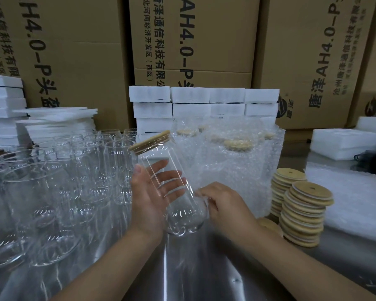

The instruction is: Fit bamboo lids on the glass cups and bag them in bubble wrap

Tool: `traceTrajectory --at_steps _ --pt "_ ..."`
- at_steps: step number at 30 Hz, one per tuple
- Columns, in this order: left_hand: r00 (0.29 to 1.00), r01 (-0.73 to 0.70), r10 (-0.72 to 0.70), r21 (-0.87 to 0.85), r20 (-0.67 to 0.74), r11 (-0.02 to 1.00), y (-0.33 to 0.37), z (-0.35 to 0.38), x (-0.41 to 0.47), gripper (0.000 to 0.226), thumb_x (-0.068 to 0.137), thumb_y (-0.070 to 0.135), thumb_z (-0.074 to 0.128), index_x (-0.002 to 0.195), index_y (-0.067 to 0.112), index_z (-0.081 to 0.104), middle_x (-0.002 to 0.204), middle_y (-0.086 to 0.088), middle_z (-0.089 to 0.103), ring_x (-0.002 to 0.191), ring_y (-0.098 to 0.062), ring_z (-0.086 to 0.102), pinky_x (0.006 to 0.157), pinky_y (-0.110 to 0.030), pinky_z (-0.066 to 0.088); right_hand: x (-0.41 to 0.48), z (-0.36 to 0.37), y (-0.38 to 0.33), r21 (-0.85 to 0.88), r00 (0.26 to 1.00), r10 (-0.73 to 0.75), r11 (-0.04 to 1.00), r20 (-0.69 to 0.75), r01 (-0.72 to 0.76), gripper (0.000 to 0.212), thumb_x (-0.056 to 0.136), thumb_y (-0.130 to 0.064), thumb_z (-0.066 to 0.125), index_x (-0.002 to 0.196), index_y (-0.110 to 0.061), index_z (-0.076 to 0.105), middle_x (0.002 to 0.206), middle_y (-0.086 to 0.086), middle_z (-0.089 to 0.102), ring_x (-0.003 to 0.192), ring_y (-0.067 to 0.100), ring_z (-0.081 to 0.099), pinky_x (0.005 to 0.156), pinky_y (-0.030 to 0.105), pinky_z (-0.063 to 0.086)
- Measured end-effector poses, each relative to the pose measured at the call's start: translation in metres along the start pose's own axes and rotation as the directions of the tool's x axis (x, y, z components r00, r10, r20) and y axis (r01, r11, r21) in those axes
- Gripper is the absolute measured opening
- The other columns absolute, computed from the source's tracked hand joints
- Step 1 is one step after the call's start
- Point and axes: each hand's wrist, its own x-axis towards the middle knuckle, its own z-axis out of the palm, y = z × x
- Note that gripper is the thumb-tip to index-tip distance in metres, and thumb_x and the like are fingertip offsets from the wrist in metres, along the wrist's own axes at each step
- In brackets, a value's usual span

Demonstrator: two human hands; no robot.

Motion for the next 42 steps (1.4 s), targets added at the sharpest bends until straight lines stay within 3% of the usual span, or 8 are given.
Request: traceTrajectory --at_steps 4,11,14,18,22,28,37,42 --pt "0.998 0.031 -0.029 -0.035 0.047 0.999 0.001 0.004 -0.003 0.072 0.072 0.069 0.034 0.103 0.01 0.062 0.081 -0.014 0.071 0.077 -0.027 0.07 0.067 -0.035 0.06 -0.002 0.003 -0.004 0.015 1.0 -0.001 1.0 0.003 0.001 0.032 0.085 -0.007 0.06 0.113 -0.023 0.061 0.091 -0.017 0.045 0.085 0.006 0.051 0.074 0.019 0.038" --pt "0.999 -0.034 0.033 -0.05 -0.027 0.998 0.002 0.0 0.001 0.065 0.074 0.066 0.034 0.099 0.013 0.062 0.078 -0.01 0.07 0.076 -0.025 0.069 0.073 -0.033 0.057 -0.003 -0.011 -0.008 0.011 0.993 0.064 0.998 0.099 -0.065 0.082 0.08 -0.013 0.055 0.144 -0.047 0.017 0.084 -0.013 0.053 0.062 0.002 0.049 0.058 0.019 0.035" --pt "0.995 -0.077 0.074 -0.055 -0.066 0.995 0.003 -0.001 0.003 0.063 0.075 0.065 0.034 0.098 0.014 0.061 0.077 -0.008 0.07 0.078 -0.023 0.07 0.075 -0.034 0.056 -0.003 -0.015 -0.01 0.014 0.998 0.056 0.998 0.021 -0.056 0.07 0.083 -0.016 0.05 0.144 -0.04 0.027 0.055 -0.009 0.05 0.051 0.009 0.048 0.051 0.022 0.033" --pt "0.989 -0.117 0.109 -0.078 -0.098 0.99 0.004 0.0 0.002 0.06 0.076 0.063 0.034 0.098 0.015 0.061 0.075 -0.006 0.069 0.076 -0.021 0.07 0.07 -0.03 0.056 -0.005 -0.015 -0.013 -0.073 1.0 0.008 0.997 0.024 -0.006 0.05 0.085 -0.024 0.054 0.132 -0.038 0.049 0.059 -0.015 0.049 0.068 0.013 0.058 0.064 0.026 0.041" --pt "0.974 -0.197 0.192 -0.037 -0.118 0.98 0.007 0.004 0.0 0.057 0.077 0.061 0.037 0.102 0.014 0.058 0.079 -0.006 0.068 0.078 -0.021 0.068 0.079 -0.033 0.053 -0.008 -0.008 -0.016 -0.055 0.996 -0.026 0.998 0.084 0.031 0.056 0.08 -0.03 0.056 0.131 -0.041 0.036 0.058 -0.02 0.05 0.067 0.008 0.057 0.063 0.024 0.04" --pt "0.937 -0.316 0.316 0.021 -0.149 0.949 0.01 0.009 -0.003 0.067 0.059 0.064 0.048 0.105 0.016 0.055 0.084 -0.008 0.064 0.079 -0.016 0.066 0.078 -0.023 0.05 -0.012 -0.011 -0.021 0.165 0.998 -0.06 0.985 0.021 0.056 0.028 0.074 -0.028 0.043 0.09 -0.045 0.027 0.052 -0.012 0.052 0.047 0.013 0.047 0.047 0.022 0.033" --pt "0.929 -0.334 0.337 0.048 -0.153 0.941 0.01 0.01 -0.004 0.066 0.061 0.064 0.047 0.107 0.016 0.053 0.085 -0.007 0.064 0.083 -0.018 0.063 0.086 -0.029 0.048 -0.019 -0.016 -0.031 0.248 0.963 -0.269 0.933 0.0 0.261 0.021 0.08 -0.04 0.052 0.084 -0.04 0.031 0.057 -0.015 0.05 0.049 0.013 0.051 0.049 0.025 0.042" --pt "0.935 -0.318 0.32 0.042 -0.155 0.947 0.008 0.009 -0.005 0.068 0.06 0.064 0.047 0.107 0.016 0.053 0.085 -0.006 0.064 0.082 -0.017 0.064 0.085 -0.029 0.048 -0.018 -0.011 -0.036 0.565 0.995 0.021 0.824 -0.093 0.036 0.019 0.085 -0.027 0.057 0.085 -0.033 0.04 0.057 0.001 0.05 0.052 0.025 0.048 0.053 0.039 0.043"
